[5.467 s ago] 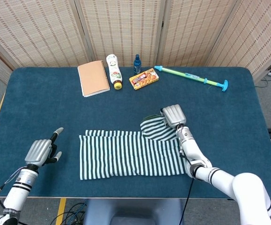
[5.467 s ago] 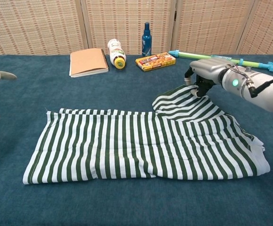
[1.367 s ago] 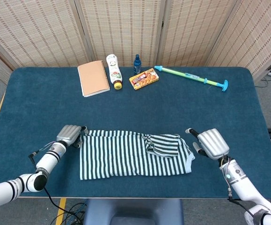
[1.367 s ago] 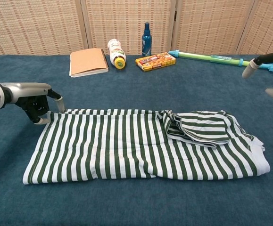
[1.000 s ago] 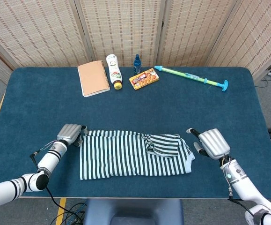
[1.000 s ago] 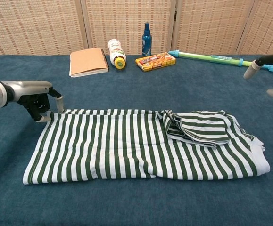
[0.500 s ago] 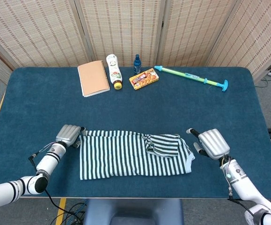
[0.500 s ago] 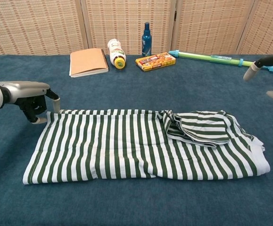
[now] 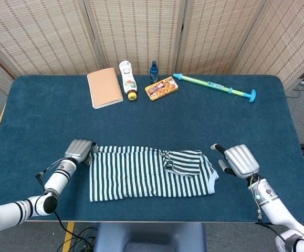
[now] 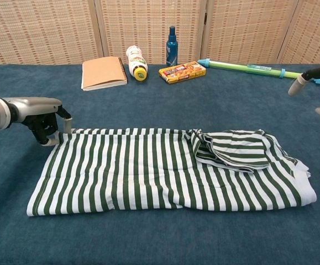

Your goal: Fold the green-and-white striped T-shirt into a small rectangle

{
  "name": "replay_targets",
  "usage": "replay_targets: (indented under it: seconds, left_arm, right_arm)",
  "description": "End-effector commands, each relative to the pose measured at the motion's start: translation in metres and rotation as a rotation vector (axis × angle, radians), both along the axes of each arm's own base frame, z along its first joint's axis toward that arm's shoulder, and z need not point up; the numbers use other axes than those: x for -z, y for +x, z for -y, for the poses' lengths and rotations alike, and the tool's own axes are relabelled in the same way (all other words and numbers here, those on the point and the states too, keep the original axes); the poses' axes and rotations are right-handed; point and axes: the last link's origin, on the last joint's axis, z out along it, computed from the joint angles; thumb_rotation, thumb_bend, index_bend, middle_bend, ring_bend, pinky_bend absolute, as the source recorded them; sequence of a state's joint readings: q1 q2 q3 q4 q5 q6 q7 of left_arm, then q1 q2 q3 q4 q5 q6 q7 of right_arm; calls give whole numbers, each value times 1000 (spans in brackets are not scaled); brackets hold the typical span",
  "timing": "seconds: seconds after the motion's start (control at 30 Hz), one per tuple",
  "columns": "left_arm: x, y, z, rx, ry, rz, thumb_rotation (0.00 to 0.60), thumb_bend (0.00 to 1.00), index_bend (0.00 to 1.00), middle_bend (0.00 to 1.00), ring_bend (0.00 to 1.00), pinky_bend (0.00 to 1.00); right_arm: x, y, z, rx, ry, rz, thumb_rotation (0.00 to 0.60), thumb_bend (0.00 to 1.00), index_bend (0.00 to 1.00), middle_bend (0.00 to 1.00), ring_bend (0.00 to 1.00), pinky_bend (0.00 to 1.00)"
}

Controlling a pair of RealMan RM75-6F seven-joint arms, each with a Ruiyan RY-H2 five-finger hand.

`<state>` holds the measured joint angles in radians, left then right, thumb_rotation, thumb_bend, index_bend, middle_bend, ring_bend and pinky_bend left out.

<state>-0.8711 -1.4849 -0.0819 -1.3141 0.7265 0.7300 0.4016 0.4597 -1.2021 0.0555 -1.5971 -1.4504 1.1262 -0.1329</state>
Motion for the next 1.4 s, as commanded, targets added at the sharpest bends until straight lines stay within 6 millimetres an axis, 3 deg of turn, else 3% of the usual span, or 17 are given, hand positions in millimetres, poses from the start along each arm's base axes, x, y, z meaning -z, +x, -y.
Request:
replay_targets:
  seconds: [0.03,0.7,1.4]
  left_arm:
    - [1,1,-2,-5,6,3,600,406,489,884,886,1000]
    - [6,8,-7,-11,32,28,600,426,590,894,889,1000]
    - [-2,8,-28,-54,117,43,600,427,572,894,889,1000]
  right_arm:
    - [0,-1,0,1,0,0,600,482,254,970,1000,1000]
    - [0,-4,2,12,3,10,600,483,255,970,1000,1000]
    - [-3,-3,1,13,-8,19,600,482,254,970,1000,1000]
